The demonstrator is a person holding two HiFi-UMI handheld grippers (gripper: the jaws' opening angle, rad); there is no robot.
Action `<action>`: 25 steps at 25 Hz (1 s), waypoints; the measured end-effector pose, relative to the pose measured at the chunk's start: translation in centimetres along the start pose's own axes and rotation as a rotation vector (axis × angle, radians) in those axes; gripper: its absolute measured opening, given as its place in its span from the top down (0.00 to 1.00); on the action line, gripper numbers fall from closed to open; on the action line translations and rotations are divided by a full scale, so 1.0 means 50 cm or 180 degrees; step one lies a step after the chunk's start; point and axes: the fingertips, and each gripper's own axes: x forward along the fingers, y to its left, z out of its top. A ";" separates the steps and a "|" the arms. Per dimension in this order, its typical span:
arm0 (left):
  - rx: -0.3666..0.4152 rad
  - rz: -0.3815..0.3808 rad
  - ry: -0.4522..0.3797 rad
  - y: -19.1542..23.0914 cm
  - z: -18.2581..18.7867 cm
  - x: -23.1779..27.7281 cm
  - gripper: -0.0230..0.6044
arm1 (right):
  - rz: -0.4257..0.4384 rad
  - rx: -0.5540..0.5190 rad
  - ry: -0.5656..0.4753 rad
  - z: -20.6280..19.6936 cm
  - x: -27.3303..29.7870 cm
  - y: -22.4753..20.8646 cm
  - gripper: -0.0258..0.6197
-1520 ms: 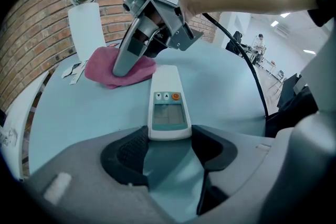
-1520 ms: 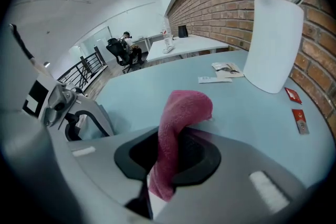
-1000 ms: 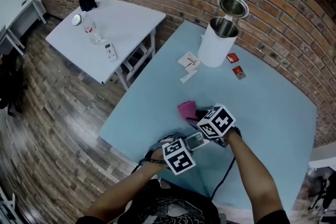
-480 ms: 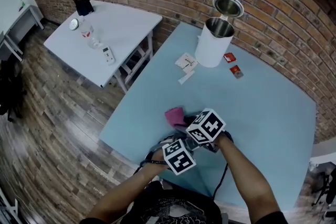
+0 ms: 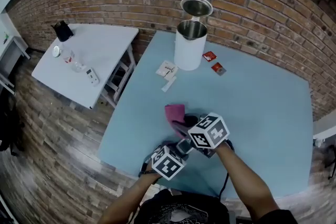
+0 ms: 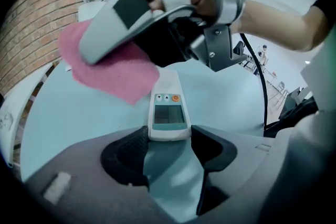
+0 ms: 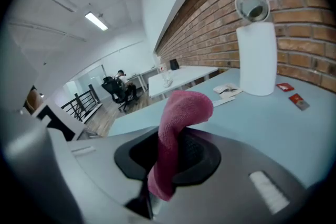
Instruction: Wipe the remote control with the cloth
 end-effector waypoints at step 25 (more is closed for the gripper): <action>-0.4138 -0.2927 -0.1457 0.057 0.047 -0.127 0.57 | -0.1100 0.0504 -0.1092 -0.021 -0.119 -0.164 0.86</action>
